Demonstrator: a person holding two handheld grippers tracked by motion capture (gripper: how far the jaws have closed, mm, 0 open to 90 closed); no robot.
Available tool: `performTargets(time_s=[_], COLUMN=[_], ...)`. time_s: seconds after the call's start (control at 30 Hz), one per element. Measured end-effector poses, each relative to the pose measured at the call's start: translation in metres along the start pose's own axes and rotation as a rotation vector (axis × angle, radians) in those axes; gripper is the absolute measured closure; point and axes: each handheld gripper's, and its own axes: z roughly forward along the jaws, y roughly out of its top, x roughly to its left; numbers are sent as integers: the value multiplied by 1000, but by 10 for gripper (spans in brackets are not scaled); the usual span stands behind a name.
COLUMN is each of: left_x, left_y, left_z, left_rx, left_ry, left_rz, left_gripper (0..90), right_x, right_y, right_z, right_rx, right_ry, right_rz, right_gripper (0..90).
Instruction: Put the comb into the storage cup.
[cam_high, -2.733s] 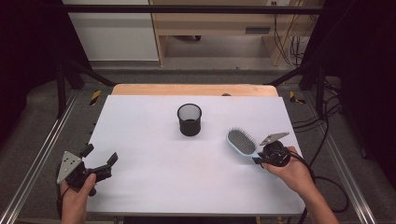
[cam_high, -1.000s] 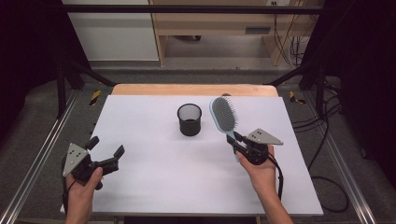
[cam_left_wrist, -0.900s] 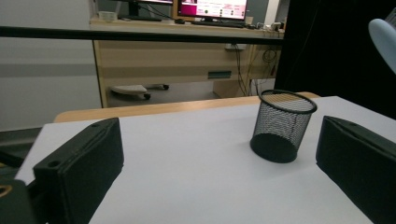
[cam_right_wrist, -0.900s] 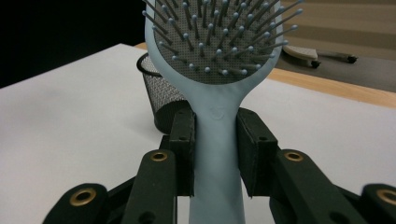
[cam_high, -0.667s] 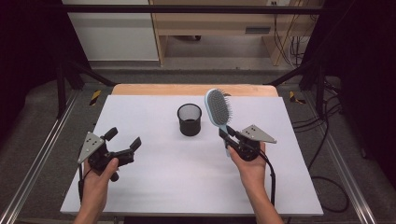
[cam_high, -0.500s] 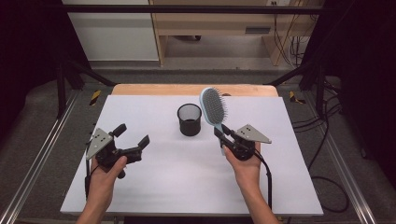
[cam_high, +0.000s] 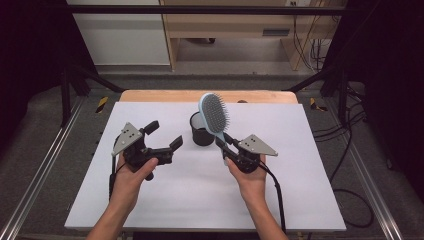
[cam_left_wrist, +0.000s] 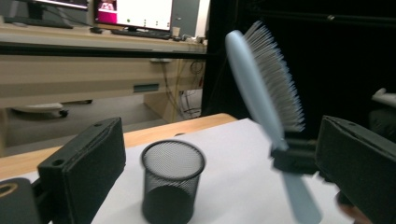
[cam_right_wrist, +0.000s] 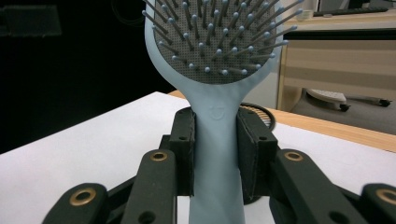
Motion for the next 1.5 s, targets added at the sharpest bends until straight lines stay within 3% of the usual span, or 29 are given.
performTargets(time_s=[0.07, 0.17, 0.23, 0.37, 0.53, 0.9, 1.1, 1.33, 1.5], left_x=[-6, -11, -13, -13, -14, -13, -10, -5, -1], left_y=[5, 12, 15, 18, 16, 10, 13, 16, 17], left_z=[3, 6, 10, 20, 33, 56, 62, 63, 63], left_rx=[-10, -23, -8, -6, 12, 51, 44, 41, 40], left_ry=[-16, -41, -36, -51, -59, -52, -74, -65, -73], left_rz=[3, -25, -11, -52, -92, -107, -169, -176, -211], left_gripper=[17, 19, 25, 27, 33, 59, 87, 148, 200], right_x=[5, 10, 11, 15, 19, 24, 26, 30, 31], right_y=[-2, -4, -5, -7, -8, -7, -6, -6, -6], right_z=[4, 8, 11, 17, 20, 20, 20, 21, 22], right_rx=[-2, -13, -18, -21, -32, -37, -37, -35, -34], right_ry=[2, 14, 22, 24, 31, 45, 53, 59, 61], right_rz=[-13, -13, -19, -25, -21, -39, -56, -64, -70], right_gripper=[697, 697, 697, 697, 698, 697, 697, 698, 697])
